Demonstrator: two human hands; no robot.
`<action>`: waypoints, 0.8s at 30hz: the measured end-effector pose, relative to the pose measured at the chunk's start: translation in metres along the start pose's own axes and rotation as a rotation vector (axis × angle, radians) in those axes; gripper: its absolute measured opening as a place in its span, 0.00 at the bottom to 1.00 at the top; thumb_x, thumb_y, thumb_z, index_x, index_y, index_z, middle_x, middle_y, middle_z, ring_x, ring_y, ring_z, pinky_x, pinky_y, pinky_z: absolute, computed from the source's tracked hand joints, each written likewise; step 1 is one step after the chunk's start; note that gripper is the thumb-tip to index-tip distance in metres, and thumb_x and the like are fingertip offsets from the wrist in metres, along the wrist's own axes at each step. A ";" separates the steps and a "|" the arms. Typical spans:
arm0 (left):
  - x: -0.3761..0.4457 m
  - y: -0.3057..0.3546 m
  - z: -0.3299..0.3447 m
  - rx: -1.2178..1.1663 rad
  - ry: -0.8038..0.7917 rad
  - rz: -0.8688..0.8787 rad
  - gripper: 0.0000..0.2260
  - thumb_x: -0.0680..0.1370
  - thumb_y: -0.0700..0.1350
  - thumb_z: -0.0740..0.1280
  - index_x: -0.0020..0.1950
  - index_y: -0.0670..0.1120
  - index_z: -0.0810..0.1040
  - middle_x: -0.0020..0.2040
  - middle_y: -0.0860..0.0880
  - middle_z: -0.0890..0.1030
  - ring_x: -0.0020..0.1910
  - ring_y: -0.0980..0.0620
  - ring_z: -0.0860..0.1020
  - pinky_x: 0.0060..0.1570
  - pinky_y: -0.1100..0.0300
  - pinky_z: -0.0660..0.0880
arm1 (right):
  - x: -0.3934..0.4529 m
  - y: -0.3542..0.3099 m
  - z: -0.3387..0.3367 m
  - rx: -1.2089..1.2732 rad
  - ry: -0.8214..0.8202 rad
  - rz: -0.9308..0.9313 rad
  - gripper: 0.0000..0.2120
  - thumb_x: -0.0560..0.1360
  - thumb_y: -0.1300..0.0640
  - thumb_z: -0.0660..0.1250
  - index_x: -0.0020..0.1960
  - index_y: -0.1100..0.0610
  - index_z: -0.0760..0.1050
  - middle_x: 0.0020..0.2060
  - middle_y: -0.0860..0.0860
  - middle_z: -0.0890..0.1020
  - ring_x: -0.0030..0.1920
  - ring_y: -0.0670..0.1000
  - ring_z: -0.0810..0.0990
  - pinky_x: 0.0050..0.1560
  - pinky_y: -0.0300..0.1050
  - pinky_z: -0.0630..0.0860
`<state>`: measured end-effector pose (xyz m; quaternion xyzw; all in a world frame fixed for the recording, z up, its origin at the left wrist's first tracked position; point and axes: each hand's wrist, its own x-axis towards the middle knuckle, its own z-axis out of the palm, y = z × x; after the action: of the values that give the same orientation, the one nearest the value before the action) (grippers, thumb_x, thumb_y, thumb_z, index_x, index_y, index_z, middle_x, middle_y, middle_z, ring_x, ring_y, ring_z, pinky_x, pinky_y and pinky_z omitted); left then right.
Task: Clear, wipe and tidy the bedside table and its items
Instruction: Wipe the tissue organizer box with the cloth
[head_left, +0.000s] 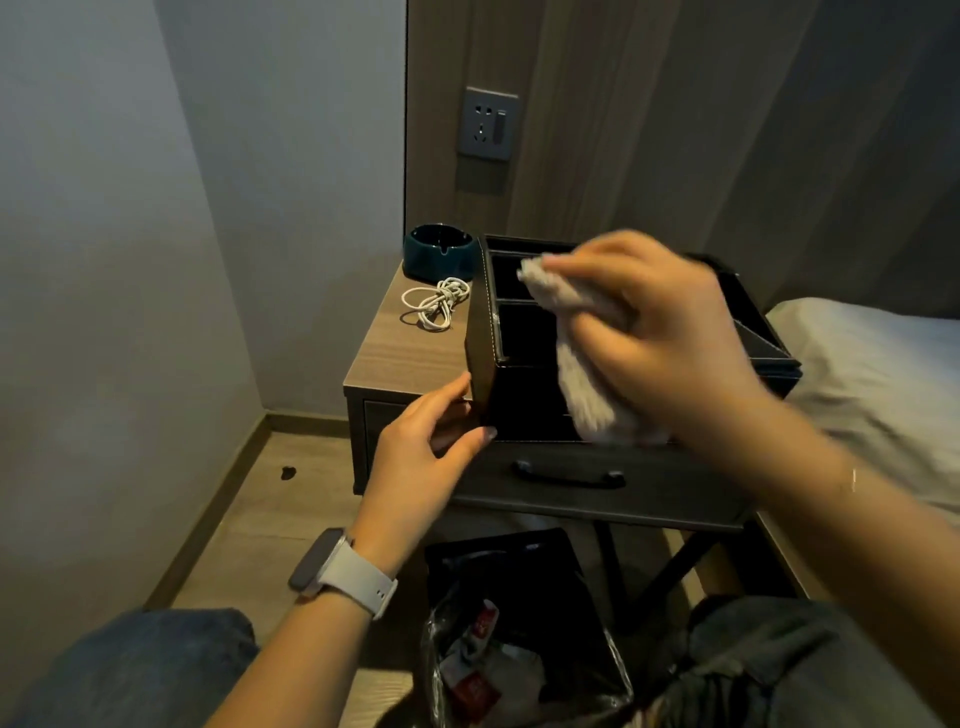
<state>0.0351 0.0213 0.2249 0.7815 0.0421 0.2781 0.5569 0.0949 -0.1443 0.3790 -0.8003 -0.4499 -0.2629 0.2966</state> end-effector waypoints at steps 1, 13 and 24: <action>0.000 -0.001 0.001 -0.007 -0.021 0.004 0.24 0.75 0.39 0.71 0.69 0.51 0.72 0.61 0.58 0.77 0.60 0.65 0.76 0.57 0.74 0.70 | 0.025 0.002 0.000 -0.061 -0.048 0.045 0.16 0.72 0.60 0.65 0.58 0.52 0.81 0.51 0.50 0.81 0.52 0.51 0.79 0.52 0.47 0.75; 0.000 -0.006 0.011 0.100 -0.032 0.089 0.25 0.77 0.32 0.65 0.73 0.45 0.68 0.71 0.54 0.70 0.70 0.64 0.64 0.66 0.75 0.60 | 0.046 -0.020 0.001 -0.198 -0.726 0.047 0.09 0.73 0.57 0.66 0.48 0.53 0.84 0.43 0.49 0.83 0.45 0.48 0.79 0.48 0.49 0.77; 0.000 -0.010 0.008 0.022 -0.063 0.034 0.26 0.77 0.31 0.64 0.72 0.49 0.68 0.69 0.60 0.69 0.68 0.71 0.64 0.65 0.75 0.63 | 0.005 -0.025 0.027 -0.455 -0.473 -0.205 0.11 0.75 0.57 0.65 0.55 0.55 0.80 0.52 0.52 0.73 0.47 0.54 0.75 0.42 0.51 0.77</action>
<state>0.0413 0.0186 0.2146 0.7965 0.0143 0.2621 0.5446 0.0799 -0.1120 0.3704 -0.8355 -0.5141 -0.1918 -0.0298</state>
